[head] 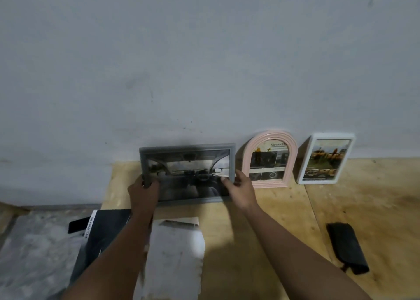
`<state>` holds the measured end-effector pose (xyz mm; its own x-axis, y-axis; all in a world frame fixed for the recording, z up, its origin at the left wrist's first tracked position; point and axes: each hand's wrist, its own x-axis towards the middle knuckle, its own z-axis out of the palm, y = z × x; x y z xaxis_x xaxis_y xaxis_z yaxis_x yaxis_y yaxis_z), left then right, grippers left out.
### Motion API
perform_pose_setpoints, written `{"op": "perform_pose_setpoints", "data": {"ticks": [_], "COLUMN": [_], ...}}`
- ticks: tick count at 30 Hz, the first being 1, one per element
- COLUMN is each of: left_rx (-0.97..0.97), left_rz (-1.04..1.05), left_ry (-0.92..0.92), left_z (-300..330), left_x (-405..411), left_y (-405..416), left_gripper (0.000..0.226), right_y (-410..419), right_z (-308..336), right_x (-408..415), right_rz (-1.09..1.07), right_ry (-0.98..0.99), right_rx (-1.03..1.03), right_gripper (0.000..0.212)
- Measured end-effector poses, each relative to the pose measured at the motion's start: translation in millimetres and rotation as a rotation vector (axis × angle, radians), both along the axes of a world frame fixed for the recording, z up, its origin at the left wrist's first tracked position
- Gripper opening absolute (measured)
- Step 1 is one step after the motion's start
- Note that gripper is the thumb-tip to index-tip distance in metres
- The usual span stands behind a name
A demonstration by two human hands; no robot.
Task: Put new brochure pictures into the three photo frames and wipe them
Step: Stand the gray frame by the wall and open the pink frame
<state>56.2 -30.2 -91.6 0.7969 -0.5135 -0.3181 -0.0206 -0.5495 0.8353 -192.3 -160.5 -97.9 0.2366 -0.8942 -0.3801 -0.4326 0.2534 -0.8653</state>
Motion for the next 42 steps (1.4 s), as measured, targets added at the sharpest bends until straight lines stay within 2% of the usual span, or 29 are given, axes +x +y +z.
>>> {"op": "perform_pose_setpoints", "data": {"ticks": [2,6,9,13,17,19,21,24,27,30,33,36,39,42], "left_rx": [-0.028,-0.097,-0.111,-0.108,-0.107,-0.079,-0.018,0.049,0.006,-0.039,-0.061,-0.035,0.001,0.016], "left_rz": [-0.006,-0.066,-0.157,-0.205,-0.185,-0.148,-0.132,-0.135,-0.255,-0.428,-0.524,-0.524,-0.432,-0.32], "left_ry": [0.013,0.047,0.084,0.085,0.045,-0.043,-0.167,-0.245,-0.285,-0.162,-0.083,-0.016,-0.036,-0.095], "left_z": [-6,-9,-12,-16,-13,-17,-23,-27,-16,-7,8,14,-7,-7], "left_x": [14,28,32,33,21,12,-1,-35,-82,-122,-160,-187,-195,-205], "left_y": [-9,-21,-22,-19,-16,-16,-17,-21,-36,-65,-95,-121,-140,-142], "left_gripper": [0.032,0.012,0.017,0.015,0.022,0.038,0.045,0.054,0.052,0.052,0.052,0.05,0.06,0.044], "right_y": [-6,-16,-17,-10,-3,1,1,-5,-20,-41,-68,-96,-120,-137], "right_z": [2,3,-2,-6,-8,-9,-6,-2,3,8,12,14,16,17], "right_x": [11,22,25,23,14,5,-9,-36,-70,-106,-134,-150,-158,-159], "right_rz": [-0.021,-0.063,-0.038,-0.039,-0.021,-0.024,-0.02,-0.044,-0.101,-0.191,-0.278,-0.28,-0.209,-0.16], "right_ry": [-0.005,-0.071,-0.065,-0.065,-0.068,-0.08,-0.092,-0.098,-0.057,-0.009,0.001,0.016,0.041,0.051], "right_rx": [0.003,0.066,0.074,0.053,0.026,0.016,0.003,-0.036,-0.093,-0.169,-0.179,-0.153,-0.09,-0.058], "right_gripper": [0.068,0.062,0.072,0.074,0.066,0.062,0.054,0.037,0.029,0.024,0.028,0.039,0.05,0.056]}}
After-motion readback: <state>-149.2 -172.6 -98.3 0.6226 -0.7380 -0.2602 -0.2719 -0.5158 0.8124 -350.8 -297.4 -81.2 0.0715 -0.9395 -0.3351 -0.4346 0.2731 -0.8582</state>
